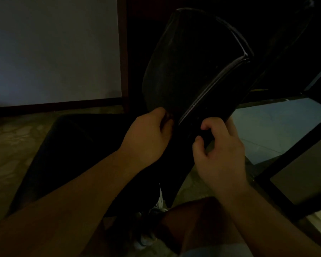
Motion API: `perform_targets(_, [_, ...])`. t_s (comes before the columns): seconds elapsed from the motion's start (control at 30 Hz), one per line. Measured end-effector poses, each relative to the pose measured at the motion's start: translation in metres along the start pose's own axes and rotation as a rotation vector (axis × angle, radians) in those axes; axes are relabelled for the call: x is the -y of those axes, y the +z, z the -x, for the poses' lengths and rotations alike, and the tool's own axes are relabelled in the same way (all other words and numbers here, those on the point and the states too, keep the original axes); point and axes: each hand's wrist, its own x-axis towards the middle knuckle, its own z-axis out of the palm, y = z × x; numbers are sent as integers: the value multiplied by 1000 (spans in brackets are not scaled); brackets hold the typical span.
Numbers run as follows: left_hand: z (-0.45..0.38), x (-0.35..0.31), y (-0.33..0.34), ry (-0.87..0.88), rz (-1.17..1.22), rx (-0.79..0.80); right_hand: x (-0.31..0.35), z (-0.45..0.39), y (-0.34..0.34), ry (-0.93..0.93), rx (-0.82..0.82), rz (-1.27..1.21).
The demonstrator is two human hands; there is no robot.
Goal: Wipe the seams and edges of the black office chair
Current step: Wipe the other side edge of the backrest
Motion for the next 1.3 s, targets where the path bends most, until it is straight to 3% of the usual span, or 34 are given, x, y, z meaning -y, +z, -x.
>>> perform_targets(0.13, [3, -4, -4, 55, -11, 23, 0, -2, 1, 3, 0, -3])
perform_targets(0.27, [-7, -2, -3, -29, 2, -44, 2, -1, 2, 5, -13, 12])
perform_targets(0.43, [-1, -8, -4, 67, -31, 21, 1, -2, 1, 6, -9, 12])
perform_targets(0.6, [-10, -7, -5, -71, 18, -32, 1, -1, 1, -1, -5, 1])
perform_targets(0.73, [2, -10, -1, 23, 6, 22, 0, 2, -1, 4, 12, -7])
perform_targets(0.93, [-12, -8, -7, -48, 13, -34, 2, -2, 1, 4, -4, 10])
perform_targets(1.13, [1, -11, -7, 72, -16, 37, 2, -2, 1, -1, -3, -7])
perform_targets(1.3, [-5, -11, -9, 38, -5, 25, 2, -1, 1, -1, -11, 6])
